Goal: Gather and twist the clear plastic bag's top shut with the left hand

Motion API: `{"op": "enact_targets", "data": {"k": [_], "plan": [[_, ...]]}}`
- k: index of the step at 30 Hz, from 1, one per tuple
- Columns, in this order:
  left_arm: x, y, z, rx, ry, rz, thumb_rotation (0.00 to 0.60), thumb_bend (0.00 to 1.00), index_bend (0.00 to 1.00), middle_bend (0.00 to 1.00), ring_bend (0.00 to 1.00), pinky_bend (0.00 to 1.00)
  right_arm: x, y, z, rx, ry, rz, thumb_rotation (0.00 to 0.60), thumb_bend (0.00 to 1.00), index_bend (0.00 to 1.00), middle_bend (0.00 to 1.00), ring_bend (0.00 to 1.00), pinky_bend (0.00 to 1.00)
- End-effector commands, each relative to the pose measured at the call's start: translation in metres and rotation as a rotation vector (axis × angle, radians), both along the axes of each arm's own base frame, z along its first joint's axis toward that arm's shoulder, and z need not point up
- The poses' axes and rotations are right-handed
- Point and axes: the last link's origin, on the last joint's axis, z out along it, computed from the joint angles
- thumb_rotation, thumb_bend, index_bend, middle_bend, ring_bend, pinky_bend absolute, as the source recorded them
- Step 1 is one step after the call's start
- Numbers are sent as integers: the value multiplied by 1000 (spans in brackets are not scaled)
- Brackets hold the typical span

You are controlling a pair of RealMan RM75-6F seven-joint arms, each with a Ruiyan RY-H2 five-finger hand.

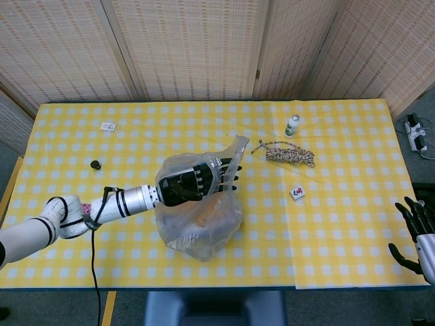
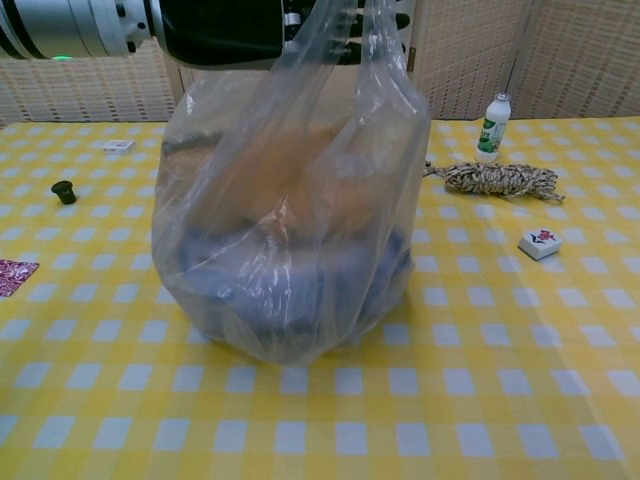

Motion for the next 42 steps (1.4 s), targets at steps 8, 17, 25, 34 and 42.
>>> {"op": "enact_targets", "data": {"k": [8, 17, 25, 34, 42], "plan": [[19, 2, -8, -6, 8, 9, 600, 116, 0, 0, 0, 91, 0, 0, 1, 7, -8, 2, 600, 370, 0, 0, 0, 0], [37, -4, -20, -34, 24, -45, 600, 116, 0, 0, 0, 148, -1, 0, 2, 8, -18, -1, 600, 370, 0, 0, 0, 0], [50, -6, -31, -43, 59, -78, 600, 119, 0, 33, 55, 271, -2, 1, 5, 3, -24, -2, 600, 372, 0, 0, 0, 0], [60, -16, -34, 10, 91, -110, 600, 120, 89, 261, 241, 491, -3, 3, 8, -3, -32, -2, 600, 371, 0, 0, 0, 0], [64, -20, -31, 44, 107, -105, 600, 123, 220, 422, 365, 614, -2, 4, 9, -6, -38, 3, 600, 371, 0, 0, 0, 0]]}}
